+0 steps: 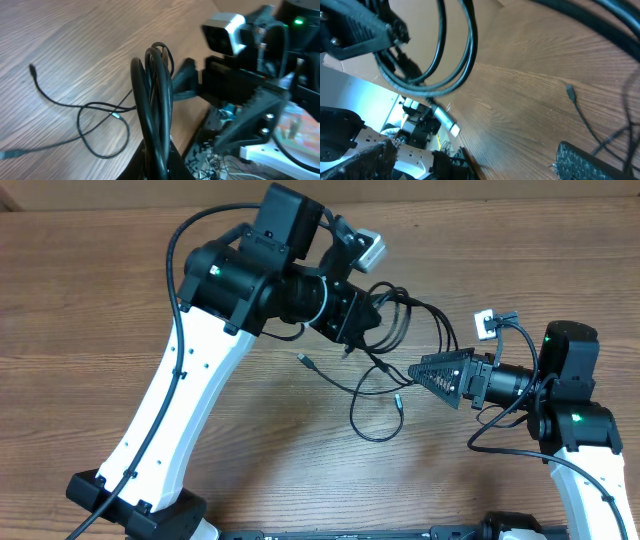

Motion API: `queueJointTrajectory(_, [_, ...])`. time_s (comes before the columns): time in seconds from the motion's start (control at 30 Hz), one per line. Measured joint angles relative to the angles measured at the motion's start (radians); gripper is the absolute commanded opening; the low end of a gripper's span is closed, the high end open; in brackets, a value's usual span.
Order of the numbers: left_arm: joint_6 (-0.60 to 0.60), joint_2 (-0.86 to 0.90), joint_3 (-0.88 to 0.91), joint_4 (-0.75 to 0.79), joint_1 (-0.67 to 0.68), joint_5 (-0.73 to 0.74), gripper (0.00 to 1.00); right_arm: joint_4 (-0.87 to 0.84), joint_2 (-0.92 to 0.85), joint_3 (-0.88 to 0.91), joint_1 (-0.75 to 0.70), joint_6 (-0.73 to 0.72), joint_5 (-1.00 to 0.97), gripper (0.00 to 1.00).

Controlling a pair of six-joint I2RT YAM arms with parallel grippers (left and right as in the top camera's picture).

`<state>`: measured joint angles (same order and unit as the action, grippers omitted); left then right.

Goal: Untangle cables

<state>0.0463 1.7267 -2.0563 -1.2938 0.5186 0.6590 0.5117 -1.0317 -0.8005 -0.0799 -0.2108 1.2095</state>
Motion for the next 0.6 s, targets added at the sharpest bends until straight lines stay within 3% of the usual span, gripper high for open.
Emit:
queueJointTrajectory(0.43, [-0.001, 0.0, 0.0, 0.019, 0.089, 0.03, 0.04, -0.276, 0.0, 0.002, 0.0, -0.169, 0.042, 1.0])
queueJointTrajectory(0.6, [-0.001, 0.0, 0.0, 0.055, 0.111, 0.046, 0.04, -0.315, 0.0, 0.002, 0.0, -0.183, 0.065, 0.87])
